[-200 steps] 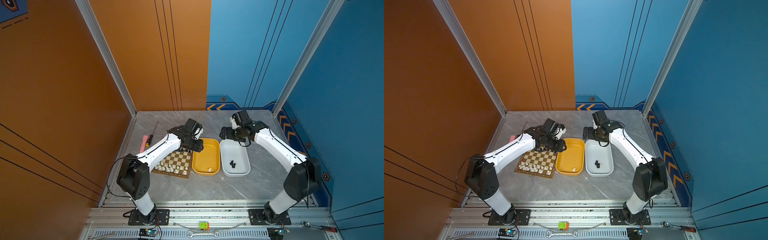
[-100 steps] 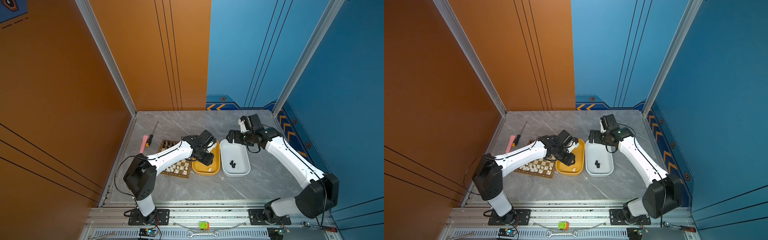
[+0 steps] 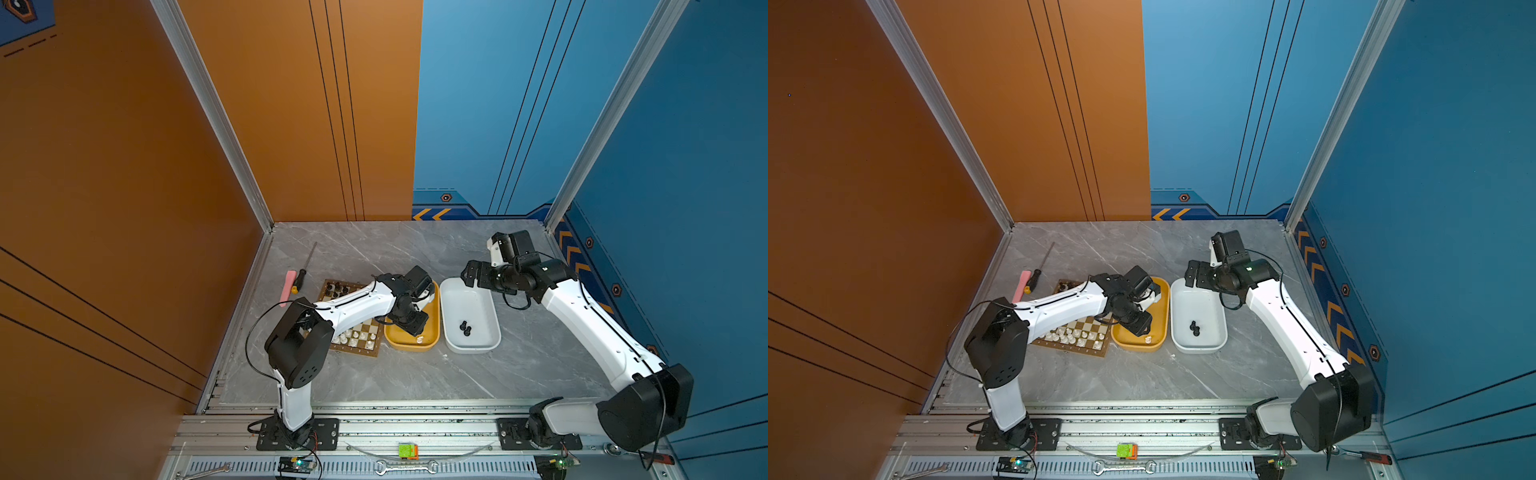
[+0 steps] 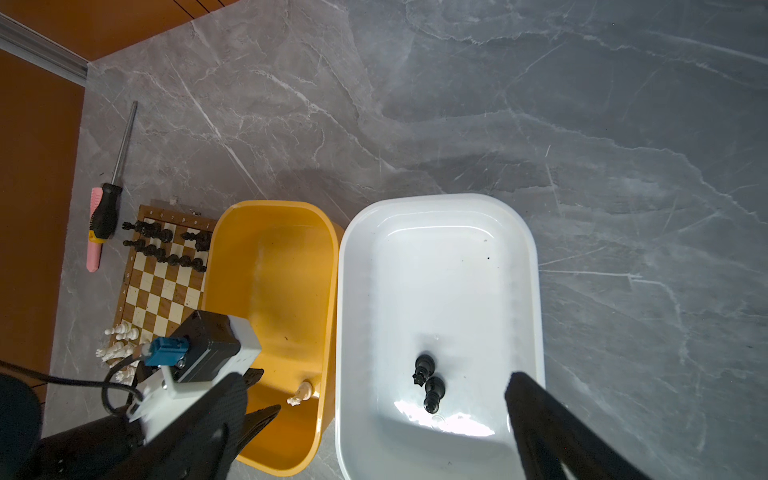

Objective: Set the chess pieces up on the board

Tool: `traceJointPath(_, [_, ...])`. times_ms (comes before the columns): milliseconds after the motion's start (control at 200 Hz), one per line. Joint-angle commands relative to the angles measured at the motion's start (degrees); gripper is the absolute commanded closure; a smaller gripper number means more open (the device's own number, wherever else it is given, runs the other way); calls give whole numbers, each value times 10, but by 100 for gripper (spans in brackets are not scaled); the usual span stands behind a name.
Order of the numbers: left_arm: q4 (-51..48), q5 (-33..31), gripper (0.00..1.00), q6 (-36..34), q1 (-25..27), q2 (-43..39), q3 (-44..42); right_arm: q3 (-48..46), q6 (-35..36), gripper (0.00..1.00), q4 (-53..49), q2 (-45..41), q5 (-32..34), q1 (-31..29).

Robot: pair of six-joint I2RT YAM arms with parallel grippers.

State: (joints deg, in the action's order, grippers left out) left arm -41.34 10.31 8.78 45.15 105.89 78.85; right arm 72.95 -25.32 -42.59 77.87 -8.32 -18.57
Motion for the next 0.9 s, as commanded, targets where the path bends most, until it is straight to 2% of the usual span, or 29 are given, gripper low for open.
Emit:
traceJointPath(0, [-3,18,59,-15,9,14,13,-14,-2,0,-21,-18,11,4])
traceJointPath(651, [-3,-13,59,-28,30,48,13,-52,-10,0,-52,-101,35,9])
traceJointPath(891, [-3,-11,62,-34,30,67,26,-58,-10,0,-66,-125,43,18])
